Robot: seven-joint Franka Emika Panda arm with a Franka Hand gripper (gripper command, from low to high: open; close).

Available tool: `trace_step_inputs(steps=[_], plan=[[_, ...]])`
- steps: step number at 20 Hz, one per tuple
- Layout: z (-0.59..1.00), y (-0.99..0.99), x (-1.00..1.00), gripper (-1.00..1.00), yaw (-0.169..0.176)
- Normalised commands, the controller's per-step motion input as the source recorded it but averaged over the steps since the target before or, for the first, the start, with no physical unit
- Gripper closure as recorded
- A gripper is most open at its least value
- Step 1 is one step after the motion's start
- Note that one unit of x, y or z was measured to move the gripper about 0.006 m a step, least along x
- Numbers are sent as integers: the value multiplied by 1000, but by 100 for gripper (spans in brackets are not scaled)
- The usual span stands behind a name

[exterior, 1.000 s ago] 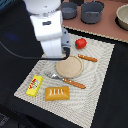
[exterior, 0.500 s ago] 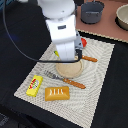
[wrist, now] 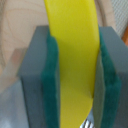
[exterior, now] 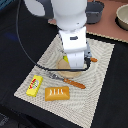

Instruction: Interact with the objects in diverse but meaningful ways.

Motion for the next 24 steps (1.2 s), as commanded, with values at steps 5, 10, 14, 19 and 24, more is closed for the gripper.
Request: trace_step_inputs(steps=[5, 10, 14, 19, 24], plan=[[-165, 3, 122, 100, 0], [-81, 37, 229, -100, 0], [104, 142, 307, -100, -11], [468, 294, 266, -100, 0], [842, 490, 382, -100, 0]])
